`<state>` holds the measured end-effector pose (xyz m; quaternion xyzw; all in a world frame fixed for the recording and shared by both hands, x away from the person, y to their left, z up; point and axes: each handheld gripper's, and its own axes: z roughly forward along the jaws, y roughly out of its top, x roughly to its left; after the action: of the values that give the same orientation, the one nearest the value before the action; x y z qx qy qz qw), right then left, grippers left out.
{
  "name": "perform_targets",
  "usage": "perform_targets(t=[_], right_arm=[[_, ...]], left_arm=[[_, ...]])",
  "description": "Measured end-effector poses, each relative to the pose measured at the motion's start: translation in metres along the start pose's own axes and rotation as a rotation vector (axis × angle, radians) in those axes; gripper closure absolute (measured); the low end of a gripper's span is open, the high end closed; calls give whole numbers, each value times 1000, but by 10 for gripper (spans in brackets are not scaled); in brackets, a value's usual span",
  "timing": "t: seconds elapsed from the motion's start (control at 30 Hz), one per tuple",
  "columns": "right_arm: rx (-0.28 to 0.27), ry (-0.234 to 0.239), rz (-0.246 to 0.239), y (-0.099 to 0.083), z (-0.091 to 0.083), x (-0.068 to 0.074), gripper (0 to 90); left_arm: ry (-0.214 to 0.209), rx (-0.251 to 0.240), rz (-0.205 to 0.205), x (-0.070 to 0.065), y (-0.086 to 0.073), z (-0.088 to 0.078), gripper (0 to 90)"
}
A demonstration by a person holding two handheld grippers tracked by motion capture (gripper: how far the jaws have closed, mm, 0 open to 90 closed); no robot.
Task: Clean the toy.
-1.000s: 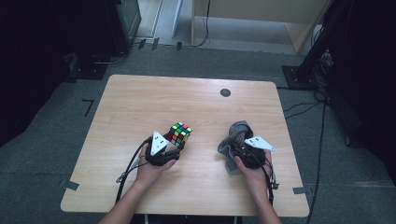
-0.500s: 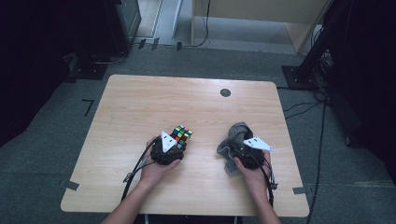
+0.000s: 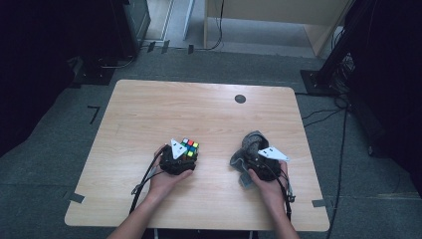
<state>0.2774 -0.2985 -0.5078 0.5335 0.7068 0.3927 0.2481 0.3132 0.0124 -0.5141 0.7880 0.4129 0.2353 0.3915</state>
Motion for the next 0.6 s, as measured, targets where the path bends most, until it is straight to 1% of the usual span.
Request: perform_targets(t=[0.03, 0.07, 0.1, 0.13, 0.2, 0.27, 0.3, 0.37, 0.43, 0.5, 0.53, 0.57, 0.6], right_arm=[[2, 2, -1, 0, 0, 0, 582], [3, 5, 0, 0, 0, 1, 640], [2, 13, 3, 0, 1, 1, 679], [0, 20, 8, 1, 1, 2, 702], [3, 29, 9, 2, 4, 4, 721], [7, 26, 6, 3, 8, 8, 736], [14, 25, 2, 3, 10, 11, 742], [31, 24, -2, 1, 15, 14, 747], [62, 23, -13, -3, 22, 17, 745], [60, 23, 3, -2, 22, 17, 713], [60, 34, 19, -2, 22, 16, 666], [57, 49, 29, -2, 22, 14, 577], [56, 57, 35, -2, 21, 13, 493]], left_arm=[[4, -9, 1, 0, 0, -1, 295], [2, -8, 0, 0, 0, -1, 303], [3, -8, 2, 0, 0, -1, 309], [7, -12, 2, 0, 1, 0, 316], [17, -7, -7, 0, 2, 1, 321], [34, -1, -17, -1, 4, 3, 324], [47, 0, -23, -1, 5, 4, 325], [57, 4, -39, -2, 7, 6, 326], [66, 13, -54, -2, 9, 7, 325], [60, 13, -62, -1, 10, 8, 319], [48, 15, -62, -1, 10, 7, 311], [34, 15, -57, -1, 10, 6, 282], [16, 14, -54, 0, 10, 5, 225]])
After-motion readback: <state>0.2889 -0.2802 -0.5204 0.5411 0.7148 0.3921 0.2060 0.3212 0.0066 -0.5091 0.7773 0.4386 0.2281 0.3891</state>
